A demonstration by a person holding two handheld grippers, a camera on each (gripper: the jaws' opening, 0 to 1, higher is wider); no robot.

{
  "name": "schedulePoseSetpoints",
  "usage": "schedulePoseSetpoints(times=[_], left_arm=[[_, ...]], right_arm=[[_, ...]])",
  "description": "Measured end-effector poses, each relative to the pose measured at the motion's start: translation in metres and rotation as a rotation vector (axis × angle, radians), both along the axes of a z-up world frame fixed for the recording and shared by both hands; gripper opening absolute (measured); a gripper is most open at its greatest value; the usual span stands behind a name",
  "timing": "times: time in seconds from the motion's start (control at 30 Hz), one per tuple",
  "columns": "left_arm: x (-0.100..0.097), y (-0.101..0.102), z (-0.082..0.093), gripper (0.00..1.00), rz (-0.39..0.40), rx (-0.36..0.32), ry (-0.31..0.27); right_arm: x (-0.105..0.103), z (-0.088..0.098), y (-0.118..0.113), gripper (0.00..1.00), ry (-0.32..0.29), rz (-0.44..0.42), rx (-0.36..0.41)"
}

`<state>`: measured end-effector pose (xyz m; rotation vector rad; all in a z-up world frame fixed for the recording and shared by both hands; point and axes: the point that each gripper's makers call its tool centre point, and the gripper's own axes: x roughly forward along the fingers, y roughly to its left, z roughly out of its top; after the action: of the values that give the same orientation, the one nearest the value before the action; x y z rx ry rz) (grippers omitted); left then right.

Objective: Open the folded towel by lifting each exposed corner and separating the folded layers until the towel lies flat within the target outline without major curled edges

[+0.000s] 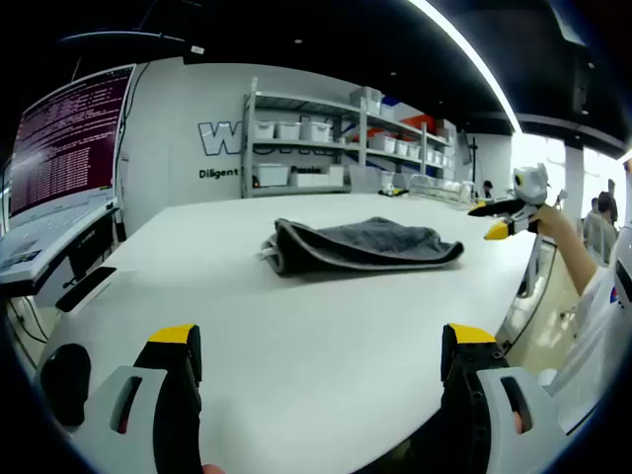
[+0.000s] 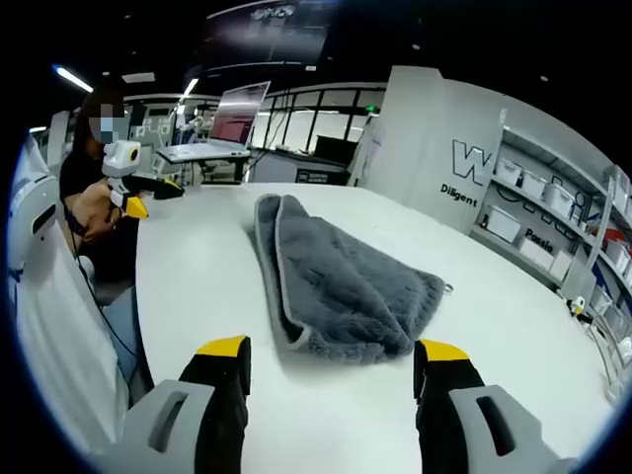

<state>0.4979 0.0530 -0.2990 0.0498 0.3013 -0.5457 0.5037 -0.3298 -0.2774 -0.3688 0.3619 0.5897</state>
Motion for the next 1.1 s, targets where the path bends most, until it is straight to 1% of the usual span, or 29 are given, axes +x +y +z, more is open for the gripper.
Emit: schedulePoseSetpoints(times=[0.1, 0.2, 0.4, 0.53, 0.83, 0.97, 1.03, 1.1], left_arm=[[0.000, -0.002, -0.001, 0.99, -0.004, 0.002, 0.002], [0.001, -0.003, -0.002, 0.99, -0.004, -0.001, 0.003], [0.002, -0.004, -0.003, 0.99, -0.008, -0.001, 0.008], [0.002, -0.004, -0.006, 0.99, -0.011, 0.002, 0.015], [0.002, -0.004, -0.005, 0.99, -0.011, 0.000, 0.014], [0.001, -0.005, -0.006, 0.99, -0.012, 0.001, 0.015], [0.001, -0.005, -0.006, 0.99, -0.013, 0.001, 0.015], [0.001, -0.005, -0.006, 0.99, -0.013, 0.002, 0.015]], right_arm=[[-0.007, 0.003, 0.005, 0.73, -0.008, 0.008, 0.001], [-0.014, 0.004, 0.008, 0.80, -0.012, 0.006, 0.005], [-0.028, 0.003, 0.011, 0.90, 0.006, -0.001, 0.013], [-0.033, 0.003, 0.010, 0.99, 0.015, -0.014, 0.006], [-0.046, 0.003, 0.012, 0.99, 0.016, -0.004, -0.029], [-0.048, -0.002, 0.009, 0.99, 0.020, -0.003, -0.073], [-0.048, -0.003, 0.008, 0.99, 0.021, -0.004, -0.083], [-0.048, -0.006, 0.007, 0.99, 0.026, 0.003, -0.112]])
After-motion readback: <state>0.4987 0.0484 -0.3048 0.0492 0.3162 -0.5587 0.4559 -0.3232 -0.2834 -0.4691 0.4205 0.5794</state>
